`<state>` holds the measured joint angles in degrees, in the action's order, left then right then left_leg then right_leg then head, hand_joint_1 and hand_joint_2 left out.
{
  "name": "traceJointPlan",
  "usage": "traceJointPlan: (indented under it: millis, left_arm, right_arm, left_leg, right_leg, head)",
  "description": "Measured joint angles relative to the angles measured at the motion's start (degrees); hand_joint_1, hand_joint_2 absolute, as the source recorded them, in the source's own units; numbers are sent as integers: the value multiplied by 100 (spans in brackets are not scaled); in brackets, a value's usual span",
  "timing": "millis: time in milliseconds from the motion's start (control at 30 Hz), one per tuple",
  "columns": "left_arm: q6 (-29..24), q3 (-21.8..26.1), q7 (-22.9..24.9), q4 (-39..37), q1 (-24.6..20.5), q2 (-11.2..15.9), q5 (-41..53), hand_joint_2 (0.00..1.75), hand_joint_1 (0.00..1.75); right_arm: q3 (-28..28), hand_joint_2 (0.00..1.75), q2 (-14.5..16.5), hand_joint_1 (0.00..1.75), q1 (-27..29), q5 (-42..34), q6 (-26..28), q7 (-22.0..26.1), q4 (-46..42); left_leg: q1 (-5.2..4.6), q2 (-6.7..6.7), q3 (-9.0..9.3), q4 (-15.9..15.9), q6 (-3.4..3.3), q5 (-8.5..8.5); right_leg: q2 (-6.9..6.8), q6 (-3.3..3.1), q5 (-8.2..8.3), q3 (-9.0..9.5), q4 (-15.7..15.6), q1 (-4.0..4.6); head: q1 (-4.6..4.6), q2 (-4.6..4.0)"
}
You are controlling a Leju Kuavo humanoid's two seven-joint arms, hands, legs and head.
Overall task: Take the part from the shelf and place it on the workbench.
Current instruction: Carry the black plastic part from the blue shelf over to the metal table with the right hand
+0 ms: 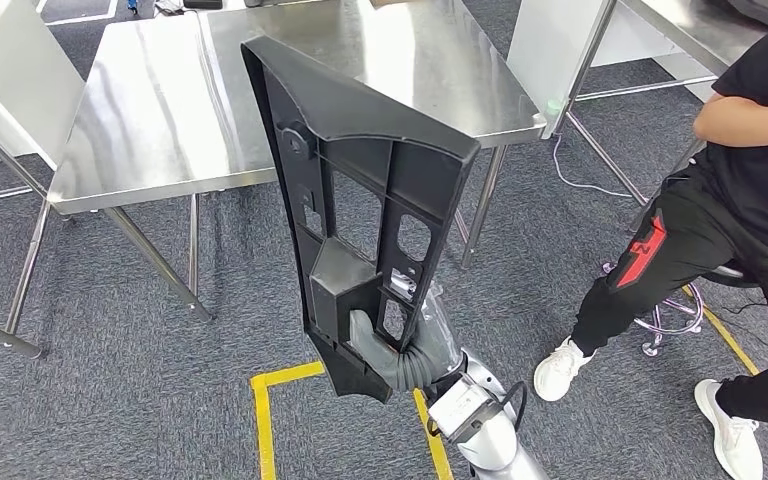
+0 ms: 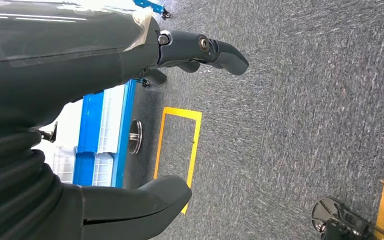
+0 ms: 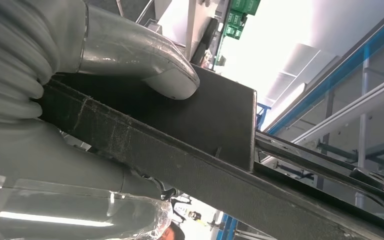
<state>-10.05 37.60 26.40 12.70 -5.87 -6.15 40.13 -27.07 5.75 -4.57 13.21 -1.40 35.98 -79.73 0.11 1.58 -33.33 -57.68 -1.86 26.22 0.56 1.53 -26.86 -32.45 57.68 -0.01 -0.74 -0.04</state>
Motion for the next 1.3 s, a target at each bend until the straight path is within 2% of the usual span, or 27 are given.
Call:
traceJointPlan:
  millis: [133, 367, 567, 700, 767, 833, 867, 900, 933, 967, 1000, 1033, 1067, 1100, 1167, 1233, 1300]
  left_arm:
    - [1, 3, 0, 0, -1, -6, 1, 175, 0]
    - [0, 11, 0, 0, -1, -8, 9, 175, 0]
    - [0, 34, 0, 0, 0, -4, 9, 175, 0]
    - [0, 53, 0, 0, -1, 3, 9, 175, 0]
    - [-1, 54, 0, 0, -3, -1, 8, 175, 0]
    - [-1, 55, 0, 0, -2, -1, 7, 175, 0]
    - [-1, 56, 0, 0, -1, 1, 7, 175, 0]
    - [0, 56, 0, 0, 1, 1, 7, 175, 0]
    - [0, 57, 0, 0, 2, -1, 7, 175, 0]
    - [0, 57, 0, 0, 3, -4, 7, 175, 0]
    - [0, 58, 0, 0, 3, -8, 8, 175, 0]
    - [-1, 58, 0, 0, 3, -10, 9, 175, 0]
    - [-1, 58, 0, 0, 2, -10, 12, 175, 0]
    - [-2, 59, 0, 0, 1, -9, 14, 175, 0]
    - [-2, 60, 0, 0, 1, -7, 18, 175, 0]
    - [-1, 60, 0, 0, -2, -10, 21, 175, 0]
    - [0, 58, 0, 0, -6, -15, 33, 175, 0]
  right_arm:
    - [3, 175, -4, 175, 0, 1, 1, -1, 0]
    - [3, 175, -4, 175, -1, 15, 9, -2, 0]
    - [5, 175, -2, 175, -3, 15, 9, -2, 0]
    - [5, 175, 11, 175, -7, 15, 9, -2, -1]
    - [4, 175, 12, 175, -18, 15, 9, -2, -3]
    - [3, 175, 4, 175, -19, 15, 9, -2, -1]
    - [4, 175, -4, 175, -11, 15, 9, -2, 2]
    - [5, 175, -14, 175, -3, 15, 9, -2, 7]
    - [5, 175, -22, 175, 3, 15, 9, -2, 10]
    - [5, 175, -29, 175, 5, 15, 9, -2, 13]
    - [5, 175, -33, 175, 4, 15, 9, -2, 15]
    - [5, 175, -37, 175, 3, 15, 10, -1, 17]
    - [4, 175, -40, 175, 6, 15, 11, 1, 20]
    - [4, 175, -46, 175, 11, 15, 16, 3, 25]
    - [9, 175, -57, 175, 24, 15, 26, 7, 35]
    - [14, 175, -59, 175, 26, 14, 36, 10, 38]
    - [17, 175, -56, 175, 27, 13, 47, 15, 38]
  left_leg:
    - [0, -1, 0, 2, 35, 1]
    - [-26, -2, -4, -5, 35, 2]
    - [-63, -1, -19, -45, -8, 25]
    - [-61, -9, -1, -4, -87, 3]
    - [-18, -27, 42, 75, -139, -43]
    - [3, -39, 53, 98, -161, -57]
    - [4, -40, 50, 97, -161, -55]
    - [6, -40, 48, 95, -156, -50]
    - [10, -37, 50, 93, -148, -43]
    - [16, -30, 59, 88, -134, -34]
    - [23, -22, 68, 77, -111, -21]
    - [17, -14, 72, 55, -78, 0]
    - [11, -9, 72, 32, -42, 22]
    - [4, -6, 67, 14, -6, 37]
    - [10, -4, 62, 6, 52, 49]
    - [38, -33, 37, -69, 115, 110]
    - [58, -88, -177, -517, 176, 345]
  right_leg:
    - [0, -4, -2, 1, 2, 1]
    - [-1, -1, -1, 4, -3, -27]
    - [-1, 11, 4, 10, -12, -64]
    - [-3, 57, -1, 8, -14, -68]
    - [-9, 50, -172, -135, 287, -53]
    - [-14, 10, -489, -481, 1008, -59]
    - [-14, 11, -610, -655, 1368, -67]
    - [-15, 34, -659, -764, 1584, -79]
    - [-15, 78, -618, -765, 1580, -92]
    - [-16, 137, -492, -645, 1337, -107]
    - [-16, 197, -324, -439, 927, -125]
    - [-10, 228, -185, -233, 517, -134]
    - [-2, 221, -87, -70, 208, -137]
    - [7, 185, -45, 18, 43, -130]
    - [18, 79, -38, 50, 2, -106]
    - [16, -1, -37, 69, -9, -123]
    - [8, -71, -51, 99, -19, -146]
  head:
    - [0, 0]
    - [0, 0]
    - [0, 0]
    - [-1, 0]
    - [-7, 0]
    - [-13, 0]
    - [-14, 0]
    - [-14, 0]
    - [-14, 0]
    - [-14, 0]
    - [-14, 0]
    - [-13, 0]
    - [-11, 0]
    - [-10, 0]
    - [-7, 0]
    - [-5, 0]
    - [-3, 0]
